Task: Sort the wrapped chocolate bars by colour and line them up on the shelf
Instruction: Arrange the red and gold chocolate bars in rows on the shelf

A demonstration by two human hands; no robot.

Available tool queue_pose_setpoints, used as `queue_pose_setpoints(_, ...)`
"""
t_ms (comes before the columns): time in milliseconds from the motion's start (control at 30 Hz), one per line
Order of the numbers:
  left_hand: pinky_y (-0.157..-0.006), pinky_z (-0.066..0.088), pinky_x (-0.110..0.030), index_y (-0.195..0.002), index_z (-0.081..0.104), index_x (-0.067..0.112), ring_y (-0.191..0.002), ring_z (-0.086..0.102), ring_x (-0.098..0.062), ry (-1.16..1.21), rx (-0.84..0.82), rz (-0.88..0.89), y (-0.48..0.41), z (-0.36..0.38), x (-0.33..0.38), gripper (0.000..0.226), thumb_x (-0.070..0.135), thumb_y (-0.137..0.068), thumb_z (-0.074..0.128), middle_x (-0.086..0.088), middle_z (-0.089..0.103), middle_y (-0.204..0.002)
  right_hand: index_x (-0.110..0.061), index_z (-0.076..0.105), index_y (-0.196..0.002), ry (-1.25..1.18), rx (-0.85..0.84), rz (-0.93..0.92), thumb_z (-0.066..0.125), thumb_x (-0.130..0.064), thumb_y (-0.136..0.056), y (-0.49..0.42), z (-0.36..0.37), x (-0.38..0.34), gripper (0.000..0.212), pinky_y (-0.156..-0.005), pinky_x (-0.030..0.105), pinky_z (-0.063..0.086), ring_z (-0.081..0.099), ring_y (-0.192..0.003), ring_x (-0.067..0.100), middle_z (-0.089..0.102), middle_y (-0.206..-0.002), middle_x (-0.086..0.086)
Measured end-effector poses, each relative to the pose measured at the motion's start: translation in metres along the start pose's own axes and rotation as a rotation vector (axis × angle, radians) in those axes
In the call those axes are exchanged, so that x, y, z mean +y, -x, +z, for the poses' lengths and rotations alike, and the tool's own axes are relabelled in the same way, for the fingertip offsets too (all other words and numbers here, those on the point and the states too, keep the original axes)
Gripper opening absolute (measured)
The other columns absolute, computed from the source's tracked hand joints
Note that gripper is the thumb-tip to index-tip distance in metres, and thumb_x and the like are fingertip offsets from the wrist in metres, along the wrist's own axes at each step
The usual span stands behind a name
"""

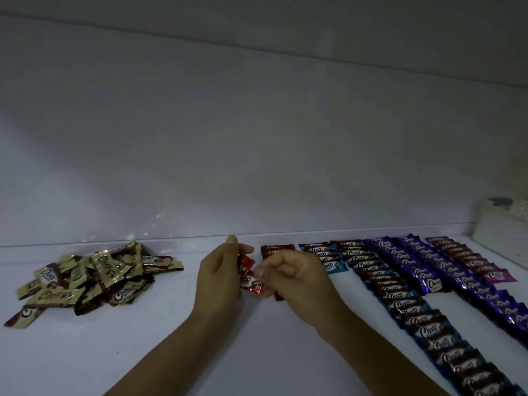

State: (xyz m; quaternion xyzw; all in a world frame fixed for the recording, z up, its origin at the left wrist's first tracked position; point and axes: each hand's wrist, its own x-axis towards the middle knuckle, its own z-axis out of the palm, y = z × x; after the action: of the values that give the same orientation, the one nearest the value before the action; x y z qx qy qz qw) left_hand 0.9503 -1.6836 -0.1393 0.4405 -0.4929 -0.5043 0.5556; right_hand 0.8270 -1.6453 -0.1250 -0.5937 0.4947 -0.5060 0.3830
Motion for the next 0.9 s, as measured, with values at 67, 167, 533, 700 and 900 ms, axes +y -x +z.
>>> queue_pose_setpoints(67, -0.038, 0.036, -0.014, -0.085, 0.068, 0.01, -0.047, 0.054, -0.006, -0.04, -0.053, 0.027, 0.001, -0.001, -0.001, 0.042, 0.039, -0.099, 0.04, -0.007, 0.061, -0.063, -0.012, 0.068, -0.077, 0.026, 0.019, -0.01, 0.065, -0.004, -0.085, -0.002, -0.003, 0.0, 0.013, -0.057, 0.018, 0.049, 0.066, -0.059, 0.007, 0.07, -0.063, -0.003)
queue_pose_setpoints(167, -0.04, 0.034, -0.015, -0.087, 0.07, 0.013, -0.043, 0.045, -0.006, -0.059, -0.18, 0.01, -0.002, -0.009, 0.0, 0.04, 0.049, -0.088, 0.052, 0.002, 0.059, -0.057, -0.012, 0.068, -0.079, 0.065, 0.086, -0.064, 0.065, -0.006, -0.086, -0.004, -0.01, 0.001, 0.01, -0.062, 0.02, 0.052, 0.068, -0.064, 0.01, 0.071, -0.068, -0.003)
queue_pose_setpoints(533, -0.038, 0.027, -0.017, -0.099, 0.068, 0.01, -0.04, 0.032, -0.009, 0.068, -0.264, -0.04, -0.009, -0.02, 0.005, 0.018, 0.002, -0.083, 0.067, -0.021, 0.071, -0.081, -0.018, 0.071, -0.098, -0.029, -0.029, 0.113, 0.06, -0.019, -0.091, -0.004, -0.022, -0.002, 0.014, -0.073, 0.022, 0.055, 0.069, -0.075, 0.014, 0.073, -0.089, 0.005)
queue_pose_setpoints(700, -0.038, 0.026, -0.016, -0.096, 0.071, 0.009, -0.039, 0.03, -0.01, 0.069, -0.286, 0.001, -0.006, -0.015, 0.006, 0.017, 0.011, -0.079, 0.069, -0.006, 0.056, -0.054, -0.007, 0.07, -0.087, -0.117, 0.053, 0.109, 0.07, -0.019, -0.081, -0.004, -0.027, -0.003, 0.014, -0.063, 0.022, 0.054, 0.07, -0.07, 0.018, 0.074, -0.081, 0.01)
queue_pose_setpoints(900, -0.038, 0.028, -0.011, -0.071, 0.072, 0.007, -0.035, 0.038, -0.001, -0.033, -0.316, 0.134, -0.006, -0.015, 0.008, 0.009, 0.01, -0.079, 0.07, 0.008, 0.054, -0.044, -0.007, 0.07, -0.082, -0.184, 0.097, 0.133, 0.076, -0.02, -0.07, -0.005, -0.033, -0.003, 0.019, -0.058, 0.023, 0.055, 0.07, -0.065, 0.021, 0.074, -0.079, 0.013)
